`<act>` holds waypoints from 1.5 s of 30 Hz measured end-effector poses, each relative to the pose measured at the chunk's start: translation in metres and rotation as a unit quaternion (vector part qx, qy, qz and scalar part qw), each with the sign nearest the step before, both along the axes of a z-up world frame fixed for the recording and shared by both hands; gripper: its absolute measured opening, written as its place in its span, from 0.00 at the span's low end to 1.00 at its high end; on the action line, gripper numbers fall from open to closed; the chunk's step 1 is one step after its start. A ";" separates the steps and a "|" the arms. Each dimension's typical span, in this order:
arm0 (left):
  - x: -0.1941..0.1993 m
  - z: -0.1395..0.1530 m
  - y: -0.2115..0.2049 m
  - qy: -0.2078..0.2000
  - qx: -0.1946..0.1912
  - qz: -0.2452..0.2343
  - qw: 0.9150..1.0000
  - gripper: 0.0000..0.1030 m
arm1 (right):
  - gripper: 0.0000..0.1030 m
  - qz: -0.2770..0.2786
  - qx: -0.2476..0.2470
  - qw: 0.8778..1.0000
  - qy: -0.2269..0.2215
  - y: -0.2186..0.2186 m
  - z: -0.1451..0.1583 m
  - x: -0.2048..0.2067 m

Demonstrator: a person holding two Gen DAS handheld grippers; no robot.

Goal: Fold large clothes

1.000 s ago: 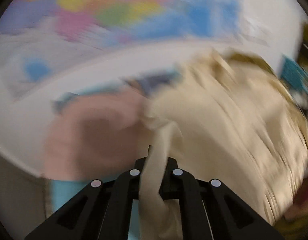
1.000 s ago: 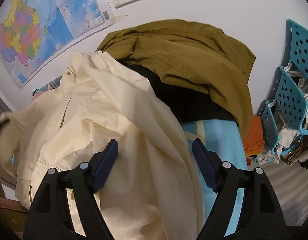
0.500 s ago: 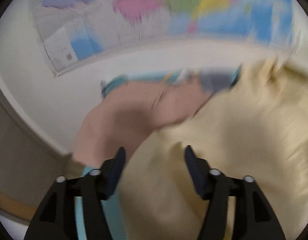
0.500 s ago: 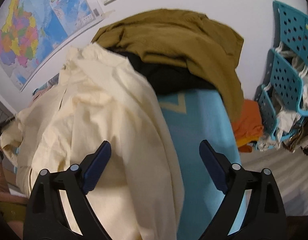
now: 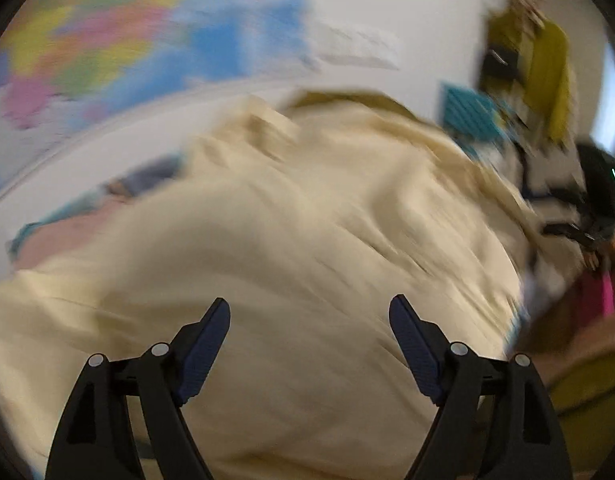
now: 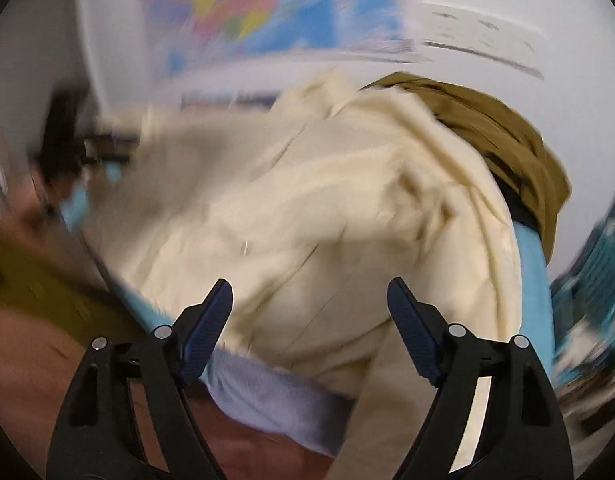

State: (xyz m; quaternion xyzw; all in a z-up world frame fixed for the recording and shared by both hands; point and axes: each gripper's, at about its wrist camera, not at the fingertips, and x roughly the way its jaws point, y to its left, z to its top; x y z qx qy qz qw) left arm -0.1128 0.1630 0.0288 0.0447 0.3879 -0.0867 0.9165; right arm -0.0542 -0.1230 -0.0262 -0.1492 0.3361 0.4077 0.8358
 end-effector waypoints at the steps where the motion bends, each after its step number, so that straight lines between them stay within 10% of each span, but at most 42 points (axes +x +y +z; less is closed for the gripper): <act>1: -0.004 -0.007 -0.007 0.003 0.004 -0.012 1.000 0.77 | 0.77 0.004 -0.023 1.000 -0.016 0.008 -0.006 -0.007; 10: -0.064 -0.031 0.006 0.022 -0.043 0.002 0.999 0.81 | 0.73 0.068 -0.072 0.992 -0.084 0.055 -0.043 -0.051; 16: -0.094 -0.049 0.019 0.049 -0.052 0.030 0.997 0.85 | 0.29 0.027 0.032 0.998 -0.043 0.049 -0.015 -0.016; 22: -0.097 -0.067 -0.005 0.065 0.006 0.032 0.997 0.86 | 0.22 -0.023 0.066 0.996 -0.054 0.070 0.007 0.018; 27: -0.082 -0.066 0.014 0.054 -0.085 0.091 0.991 0.83 | 0.44 -0.037 0.062 0.997 -0.036 0.059 -0.007 0.012; 29: -0.077 -0.065 0.026 0.053 -0.106 0.121 0.986 0.51 | 0.75 -0.061 0.056 0.996 -0.036 0.044 -0.013 0.005; 33: -0.075 -0.061 0.057 0.059 -0.171 0.169 0.969 0.22 | 0.76 -0.104 0.016 0.993 -0.055 0.022 -0.032 -0.014; 45: -0.071 -0.030 0.065 0.014 -0.166 0.197 0.966 0.20 | 0.77 -0.118 -0.043 0.986 -0.105 0.024 -0.055 -0.041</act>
